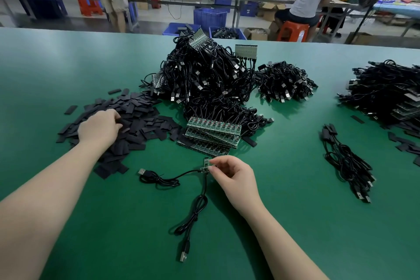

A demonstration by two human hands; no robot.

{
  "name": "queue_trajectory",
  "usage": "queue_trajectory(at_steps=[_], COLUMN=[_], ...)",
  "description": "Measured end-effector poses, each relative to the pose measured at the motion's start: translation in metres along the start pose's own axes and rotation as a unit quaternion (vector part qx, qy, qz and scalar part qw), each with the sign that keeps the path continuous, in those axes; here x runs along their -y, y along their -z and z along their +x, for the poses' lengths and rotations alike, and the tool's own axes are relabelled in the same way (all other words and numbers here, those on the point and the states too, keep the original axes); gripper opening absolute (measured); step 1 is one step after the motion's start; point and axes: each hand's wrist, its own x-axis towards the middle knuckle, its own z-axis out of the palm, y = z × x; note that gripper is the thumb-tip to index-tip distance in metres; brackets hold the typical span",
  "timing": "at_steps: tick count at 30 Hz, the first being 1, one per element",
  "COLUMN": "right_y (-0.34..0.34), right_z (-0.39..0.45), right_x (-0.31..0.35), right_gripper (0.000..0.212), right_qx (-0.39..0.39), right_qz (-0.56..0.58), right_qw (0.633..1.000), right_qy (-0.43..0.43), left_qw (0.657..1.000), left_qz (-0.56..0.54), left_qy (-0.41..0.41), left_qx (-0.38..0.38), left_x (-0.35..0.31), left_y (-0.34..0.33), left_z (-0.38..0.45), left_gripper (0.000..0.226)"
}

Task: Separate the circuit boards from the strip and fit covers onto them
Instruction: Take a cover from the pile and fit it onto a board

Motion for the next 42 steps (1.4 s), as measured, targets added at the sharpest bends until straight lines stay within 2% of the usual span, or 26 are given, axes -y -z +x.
queue_trajectory(at_steps=[4, 9, 11, 15, 17, 19, 21, 23, 25, 28, 31, 38, 42], right_y=[0.001, 0.002, 0.002, 0.002, 0.002, 0.000, -0.002, -0.003, -0.002, 0.001, 0.001, 0.004, 0.006], right_z=[-0.001, -0.002, -0.002, -0.001, -0.001, -0.001, -0.001, -0.001, 0.000, 0.001, 0.002, -0.002, -0.003], right_x=[0.002, 0.003, 0.003, 0.001, 0.000, 0.000, 0.000, -0.001, -0.001, 0.000, 0.000, 0.004, 0.004], right_gripper=[0.017, 0.018, 0.018, 0.018, 0.019, 0.020, 0.022, 0.025, 0.029, 0.031, 0.026, 0.013, 0.005], right_qx=[0.004, 0.004, 0.005, 0.003, 0.000, -0.004, -0.012, -0.027, -0.041, -0.042, -0.041, -0.080, -0.141], right_qz=[0.004, 0.006, 0.003, -0.006, -0.010, -0.015, -0.022, -0.022, -0.013, 0.020, 0.030, 0.089, 0.138], right_qw=[1.000, 1.000, 1.000, 1.000, 1.000, 1.000, 1.000, 0.999, 0.999, 0.999, 0.999, 0.992, 0.979], right_qy=[-0.003, -0.006, -0.004, -0.006, -0.007, -0.001, 0.007, 0.010, 0.008, -0.010, -0.014, -0.029, -0.047], left_qw=[0.993, 0.994, 0.986, 0.924, 0.892, 0.871, 0.855, 0.846, 0.841, 0.847, 0.847, 0.854, 0.865], left_qz=[-0.099, -0.105, -0.159, -0.348, -0.417, -0.473, -0.506, -0.506, -0.502, -0.493, -0.483, -0.459, -0.431], left_qy=[0.024, 0.005, 0.006, -0.003, -0.017, -0.054, -0.111, -0.163, -0.179, -0.183, -0.211, -0.239, -0.237], left_qx=[-0.056, -0.040, -0.056, -0.160, -0.172, -0.122, -0.033, 0.053, 0.097, 0.078, 0.073, 0.062, 0.100], left_x=[0.008, 0.011, 0.010, -0.015, -0.042, -0.071, -0.097, -0.119, -0.136, -0.144, -0.143, -0.135, -0.133], left_y=[0.002, 0.007, 0.008, 0.021, 0.028, 0.025, 0.015, 0.000, -0.012, -0.024, -0.026, -0.030, -0.028], left_z=[-0.006, -0.009, -0.008, -0.022, -0.045, -0.076, -0.109, -0.136, -0.153, -0.162, -0.159, -0.159, -0.165], left_gripper=[0.017, 0.016, 0.018, 0.012, 0.008, 0.007, 0.012, 0.010, 0.010, 0.014, 0.008, 0.021, 0.046])
